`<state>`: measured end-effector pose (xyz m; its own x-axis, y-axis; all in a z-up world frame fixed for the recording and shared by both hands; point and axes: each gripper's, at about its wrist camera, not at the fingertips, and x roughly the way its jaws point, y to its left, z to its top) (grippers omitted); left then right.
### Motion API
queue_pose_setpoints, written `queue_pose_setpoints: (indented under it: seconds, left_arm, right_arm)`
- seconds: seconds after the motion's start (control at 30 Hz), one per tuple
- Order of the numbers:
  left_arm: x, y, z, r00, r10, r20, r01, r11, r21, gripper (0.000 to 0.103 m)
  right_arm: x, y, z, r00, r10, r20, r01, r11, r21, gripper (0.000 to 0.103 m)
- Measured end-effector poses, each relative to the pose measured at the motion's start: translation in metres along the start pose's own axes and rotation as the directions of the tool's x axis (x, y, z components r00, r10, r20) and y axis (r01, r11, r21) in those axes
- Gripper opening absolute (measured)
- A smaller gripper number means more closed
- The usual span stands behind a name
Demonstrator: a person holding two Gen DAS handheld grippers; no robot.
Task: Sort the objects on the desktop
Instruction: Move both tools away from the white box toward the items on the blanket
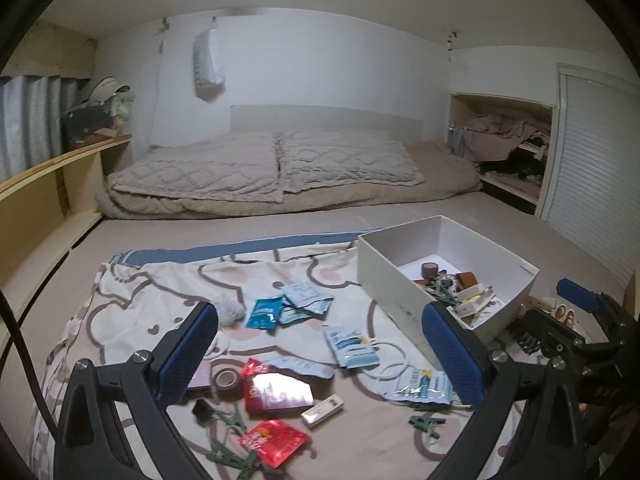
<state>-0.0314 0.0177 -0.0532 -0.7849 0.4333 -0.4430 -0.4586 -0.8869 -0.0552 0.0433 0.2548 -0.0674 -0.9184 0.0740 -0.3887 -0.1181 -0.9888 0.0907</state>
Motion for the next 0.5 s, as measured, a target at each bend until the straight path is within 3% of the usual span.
queue_pose_setpoints:
  seconds: [0.5]
  left_arm:
    - [-0.003, 0.040, -0.029, 0.999, 0.051, 0.012, -0.050, 0.995, -0.084, 0.103]
  right_arm:
    - [0.013, 0.013, -0.026, 0.999, 0.045, -0.002, -0.045, 0.998, 0.033, 0.103]
